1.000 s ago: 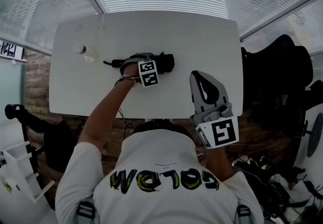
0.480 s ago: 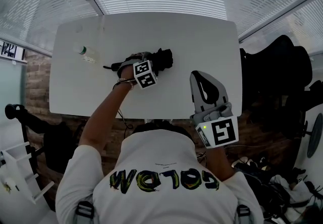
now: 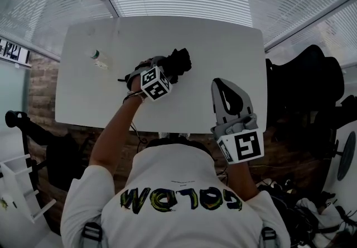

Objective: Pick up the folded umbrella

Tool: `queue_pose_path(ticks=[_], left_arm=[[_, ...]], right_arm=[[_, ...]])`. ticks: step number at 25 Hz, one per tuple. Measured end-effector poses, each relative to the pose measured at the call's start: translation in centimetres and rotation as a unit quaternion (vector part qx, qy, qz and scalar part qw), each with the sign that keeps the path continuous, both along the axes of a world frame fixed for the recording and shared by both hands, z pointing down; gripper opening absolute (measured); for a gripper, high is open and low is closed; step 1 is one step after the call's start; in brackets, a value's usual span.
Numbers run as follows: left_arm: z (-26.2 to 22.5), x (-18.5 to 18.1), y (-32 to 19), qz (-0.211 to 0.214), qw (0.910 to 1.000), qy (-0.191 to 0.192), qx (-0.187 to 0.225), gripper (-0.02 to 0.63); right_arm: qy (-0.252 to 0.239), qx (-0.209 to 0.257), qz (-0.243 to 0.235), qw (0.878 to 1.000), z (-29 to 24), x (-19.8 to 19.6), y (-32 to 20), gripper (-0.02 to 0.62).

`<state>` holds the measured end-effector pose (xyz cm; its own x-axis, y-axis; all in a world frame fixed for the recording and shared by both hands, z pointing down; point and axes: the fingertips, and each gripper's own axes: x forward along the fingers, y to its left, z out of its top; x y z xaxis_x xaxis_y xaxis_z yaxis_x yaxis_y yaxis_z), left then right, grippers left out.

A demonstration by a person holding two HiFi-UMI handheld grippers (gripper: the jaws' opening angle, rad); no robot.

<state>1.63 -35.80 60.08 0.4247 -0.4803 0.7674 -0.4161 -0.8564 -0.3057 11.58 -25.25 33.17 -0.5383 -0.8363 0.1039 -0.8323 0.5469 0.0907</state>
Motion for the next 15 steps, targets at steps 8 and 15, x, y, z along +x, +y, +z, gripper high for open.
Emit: queue_pose_path(ticks=[8, 15], left_arm=[[-4.9, -1.7, 0.8, -0.066, 0.9916, 0.108, 0.029, 0.236], [-9.4, -2.5, 2.4, -0.092, 0.9713, 0.214, 0.048, 0.236]], right_arm=[[0.005, 0.008, -0.006, 1.000, -0.6, -0.6, 0.5, 0.012], [0.008, 0.014, -0.009, 1.000, -1.0, -0.9, 0.6, 0.012]])
